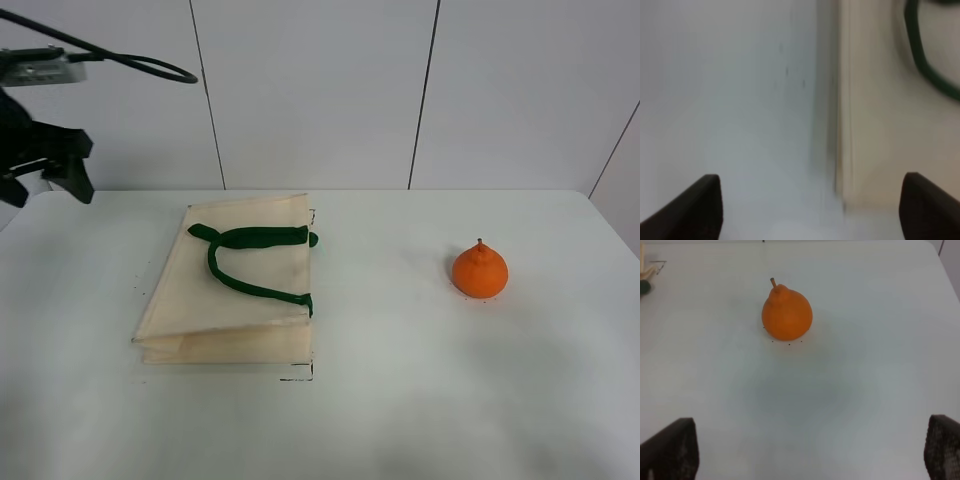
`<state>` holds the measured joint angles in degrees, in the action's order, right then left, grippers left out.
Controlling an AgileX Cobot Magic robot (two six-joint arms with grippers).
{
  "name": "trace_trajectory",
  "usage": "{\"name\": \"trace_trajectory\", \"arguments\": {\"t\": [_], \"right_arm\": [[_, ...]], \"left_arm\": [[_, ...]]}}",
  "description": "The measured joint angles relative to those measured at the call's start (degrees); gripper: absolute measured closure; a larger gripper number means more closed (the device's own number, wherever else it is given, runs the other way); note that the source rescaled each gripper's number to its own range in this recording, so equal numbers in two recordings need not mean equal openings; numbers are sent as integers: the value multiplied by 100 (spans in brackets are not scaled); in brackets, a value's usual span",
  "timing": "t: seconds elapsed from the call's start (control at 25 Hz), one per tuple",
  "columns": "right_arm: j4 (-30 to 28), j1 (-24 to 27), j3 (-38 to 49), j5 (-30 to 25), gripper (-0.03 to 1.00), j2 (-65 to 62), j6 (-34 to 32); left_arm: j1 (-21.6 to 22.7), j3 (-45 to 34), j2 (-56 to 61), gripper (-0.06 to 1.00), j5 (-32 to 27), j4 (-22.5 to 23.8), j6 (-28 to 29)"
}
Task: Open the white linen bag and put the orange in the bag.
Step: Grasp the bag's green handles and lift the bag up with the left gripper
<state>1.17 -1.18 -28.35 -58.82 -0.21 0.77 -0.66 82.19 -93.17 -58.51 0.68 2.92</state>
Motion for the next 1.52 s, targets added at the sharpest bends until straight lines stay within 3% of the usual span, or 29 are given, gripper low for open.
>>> {"name": "trace_trajectory", "arguments": {"t": [0.2, 0.4, 0.68, 1.12, 1.24, 1.32, 1.44, 1.52], "right_arm": [[0, 0, 0, 0, -3, 0, 0], [0, 0, 0, 0, -3, 0, 0], [0, 0, 0, 0, -3, 0, 0], [0, 0, 0, 0, -3, 0, 0], [0, 0, 0, 0, -3, 0, 0], [0, 0, 0, 0, -3, 0, 0], [0, 0, 0, 0, -3, 0, 0], [0, 0, 0, 0, -3, 0, 0]], "left_arm": [[-345, 1284, -1650, -6, -90, -25, 461], [-976, 1920, -2580, -6, -53, -68, 895], [-1395, 2008, -3419, -6, 280, -106, 1308], [-1443, 2008, -4224, -2, 888, 30, 1519], [-1443, 2008, -4224, 16, 909, 17, 1520], [-1443, 2008, -4224, 40, 899, 39, 1525], [-1443, 2008, -4235, 87, 852, 82, 1531], [-1443, 2065, -4235, 94, 778, 89, 1536]]}}
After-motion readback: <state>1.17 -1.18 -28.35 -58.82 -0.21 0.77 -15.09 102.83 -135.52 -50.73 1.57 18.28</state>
